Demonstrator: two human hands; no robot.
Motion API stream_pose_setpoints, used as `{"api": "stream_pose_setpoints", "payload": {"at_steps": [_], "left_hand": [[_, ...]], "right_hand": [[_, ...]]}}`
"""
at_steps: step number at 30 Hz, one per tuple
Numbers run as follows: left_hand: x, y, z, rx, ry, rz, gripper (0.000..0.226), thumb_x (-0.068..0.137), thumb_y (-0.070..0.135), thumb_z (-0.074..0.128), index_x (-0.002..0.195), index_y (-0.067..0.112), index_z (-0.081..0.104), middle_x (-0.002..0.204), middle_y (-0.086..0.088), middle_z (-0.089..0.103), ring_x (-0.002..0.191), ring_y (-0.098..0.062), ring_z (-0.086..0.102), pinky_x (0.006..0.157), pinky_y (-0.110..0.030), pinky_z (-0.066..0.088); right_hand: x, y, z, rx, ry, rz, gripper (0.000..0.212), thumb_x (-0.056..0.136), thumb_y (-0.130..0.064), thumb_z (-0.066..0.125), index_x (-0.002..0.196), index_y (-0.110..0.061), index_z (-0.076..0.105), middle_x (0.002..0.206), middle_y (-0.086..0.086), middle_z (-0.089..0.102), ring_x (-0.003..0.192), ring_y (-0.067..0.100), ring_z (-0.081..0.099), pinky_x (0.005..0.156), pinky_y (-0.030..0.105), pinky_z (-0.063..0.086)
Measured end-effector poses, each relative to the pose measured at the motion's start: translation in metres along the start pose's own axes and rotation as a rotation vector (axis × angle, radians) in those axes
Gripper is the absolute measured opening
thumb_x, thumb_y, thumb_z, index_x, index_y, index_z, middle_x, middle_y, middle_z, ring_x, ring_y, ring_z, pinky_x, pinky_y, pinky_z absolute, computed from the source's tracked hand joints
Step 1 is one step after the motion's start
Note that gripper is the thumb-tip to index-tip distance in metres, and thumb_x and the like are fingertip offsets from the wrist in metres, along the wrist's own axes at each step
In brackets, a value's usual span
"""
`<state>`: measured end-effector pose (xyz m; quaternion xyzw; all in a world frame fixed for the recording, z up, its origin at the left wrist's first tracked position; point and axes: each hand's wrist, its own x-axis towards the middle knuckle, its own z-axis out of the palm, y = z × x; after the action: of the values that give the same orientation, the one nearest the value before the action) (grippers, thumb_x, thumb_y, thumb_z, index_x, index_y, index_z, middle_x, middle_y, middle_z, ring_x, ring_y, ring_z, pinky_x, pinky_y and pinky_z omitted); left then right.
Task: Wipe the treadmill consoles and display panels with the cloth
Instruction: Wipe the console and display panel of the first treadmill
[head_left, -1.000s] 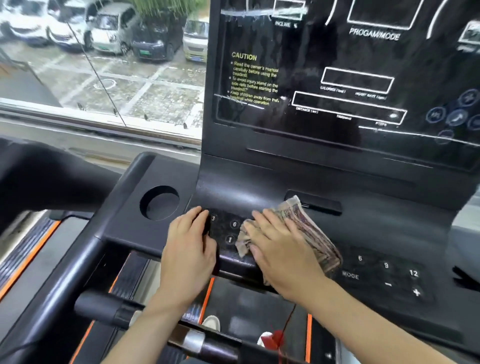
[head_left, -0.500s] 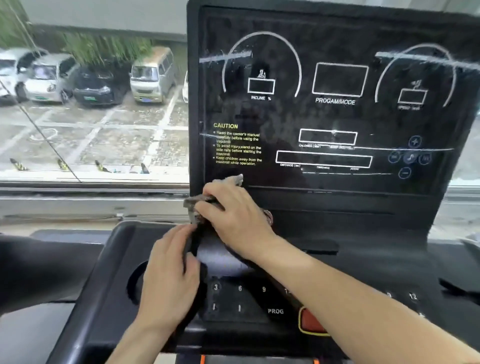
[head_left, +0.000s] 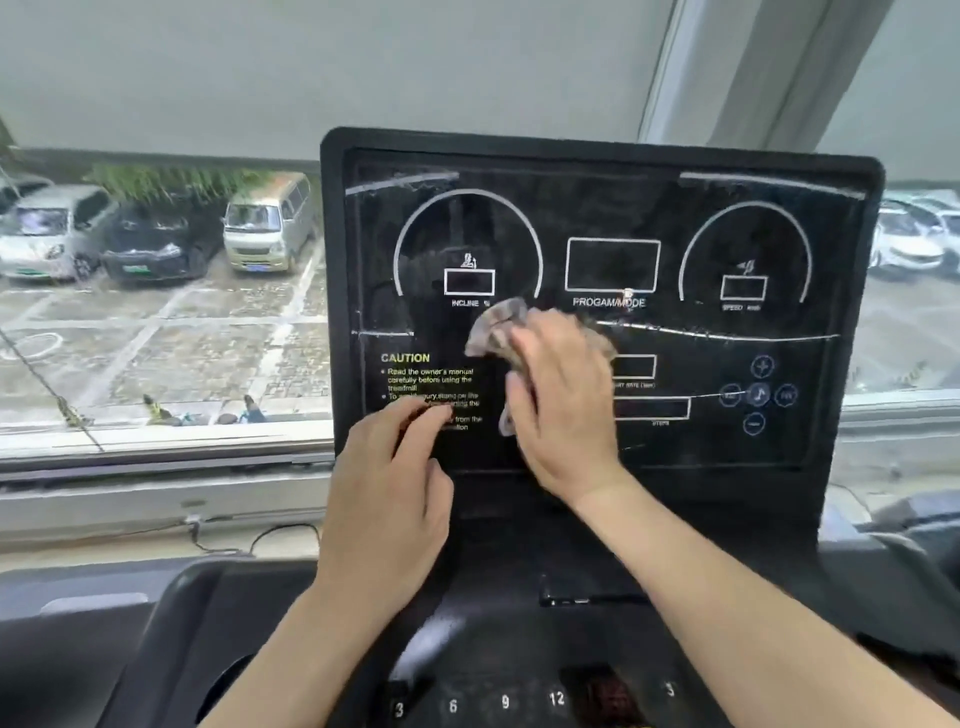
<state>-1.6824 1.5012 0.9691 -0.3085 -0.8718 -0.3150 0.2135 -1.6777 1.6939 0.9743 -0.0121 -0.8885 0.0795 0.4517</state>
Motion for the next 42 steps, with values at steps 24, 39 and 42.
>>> {"api": "stream_pose_setpoints", "payload": {"at_steps": [24, 39, 42], "left_hand": [[0.183, -0.011, -0.054, 0.106, 0.199, 0.106, 0.051, 0.099, 0.033, 0.026, 0.148, 0.019, 0.034, 0.158, -0.004, 0.023, 0.147, -0.018, 0.012, 0.12, -0.037, 0.009], [0.278, 0.189, 0.054, 0.135, -0.113, 0.34, 0.05, 0.098, 0.053, 0.018, 0.122, 0.026, 0.052, 0.116, -0.002, 0.061, 0.103, -0.027, 0.058, 0.073, -0.037, 0.032], [0.274, 0.239, 0.099, 0.193, -0.07, 0.521, 0.051, 0.098, 0.052, 0.022, 0.136, 0.026, 0.044, 0.129, -0.003, 0.055, 0.113, -0.026, 0.053, 0.079, -0.039, 0.035]], "right_hand": [[0.164, -0.068, 0.028, -0.197, -0.215, -0.389, 0.063, 0.087, -0.04, 0.054, 0.143, -0.011, 0.044, 0.145, 0.007, 0.048, 0.137, 0.02, 0.036, 0.115, 0.036, 0.021], [0.161, 0.127, -0.086, -0.36, -0.115, 0.069, 0.038, 0.085, -0.04, 0.042, 0.11, -0.021, 0.063, 0.101, 0.0, 0.065, 0.097, 0.017, 0.049, 0.091, 0.029, 0.025], [0.132, 0.187, -0.105, -0.522, -0.07, 0.142, 0.062, 0.081, -0.051, 0.03, 0.13, -0.021, 0.053, 0.127, 0.006, 0.058, 0.122, 0.024, 0.042, 0.109, 0.043, 0.022]]}}
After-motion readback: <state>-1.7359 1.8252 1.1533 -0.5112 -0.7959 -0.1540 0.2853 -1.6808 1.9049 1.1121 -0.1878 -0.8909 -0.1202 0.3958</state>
